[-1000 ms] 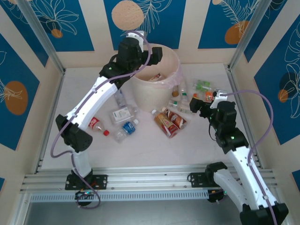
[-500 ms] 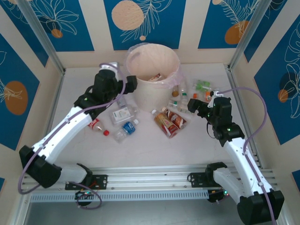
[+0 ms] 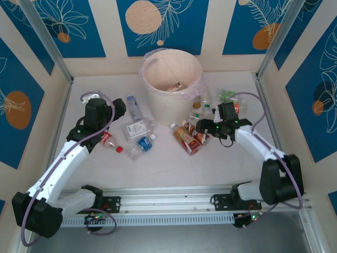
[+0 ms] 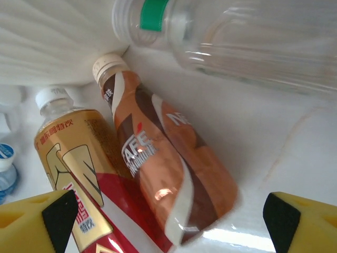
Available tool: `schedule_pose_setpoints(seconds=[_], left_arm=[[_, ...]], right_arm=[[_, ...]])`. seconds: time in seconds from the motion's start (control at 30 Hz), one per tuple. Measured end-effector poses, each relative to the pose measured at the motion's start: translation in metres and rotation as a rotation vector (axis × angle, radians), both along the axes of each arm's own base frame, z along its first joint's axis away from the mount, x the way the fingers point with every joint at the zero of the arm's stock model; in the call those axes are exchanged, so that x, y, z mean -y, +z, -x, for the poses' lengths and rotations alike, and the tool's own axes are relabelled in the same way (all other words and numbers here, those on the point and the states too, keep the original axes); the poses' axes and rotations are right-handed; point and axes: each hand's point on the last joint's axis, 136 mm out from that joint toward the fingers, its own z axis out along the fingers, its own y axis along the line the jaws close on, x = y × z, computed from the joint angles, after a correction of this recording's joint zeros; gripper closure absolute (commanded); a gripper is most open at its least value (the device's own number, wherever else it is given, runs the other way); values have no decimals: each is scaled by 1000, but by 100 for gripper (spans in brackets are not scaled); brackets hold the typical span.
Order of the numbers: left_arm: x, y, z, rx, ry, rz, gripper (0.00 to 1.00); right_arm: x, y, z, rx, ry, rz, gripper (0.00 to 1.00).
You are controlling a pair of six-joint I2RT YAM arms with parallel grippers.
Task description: Put the plastic bottles in the bin
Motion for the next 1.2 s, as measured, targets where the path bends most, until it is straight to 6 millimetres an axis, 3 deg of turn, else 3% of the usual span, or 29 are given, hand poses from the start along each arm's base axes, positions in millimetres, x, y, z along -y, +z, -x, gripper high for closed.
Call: schedule_pose_setpoints(seconds=[0.17, 0.43, 0.63, 0.8, 1.03, 1.2], left_arm=[[-11, -10, 2, -21, 30, 24, 0], [-19, -17, 3, -34, 49, 37, 0], [-22, -23, 5, -47, 59, 51, 0], [-23, -25, 5, -51, 58, 57, 0], [-27, -33, 7, -63, 66, 58, 0], [-32, -35, 7, -67, 82, 62, 0]], right_arm=[[-19, -24, -15, -74, 71, 115, 9], [-17, -59, -19, -174, 97, 229, 11], [-19, -80, -9, -239, 134, 286, 19], [-22, -81, -7, -230, 158, 308, 18], [-20, -81, -7, -220, 167, 335, 38], [-19, -65, -2, -161, 187, 336, 45]])
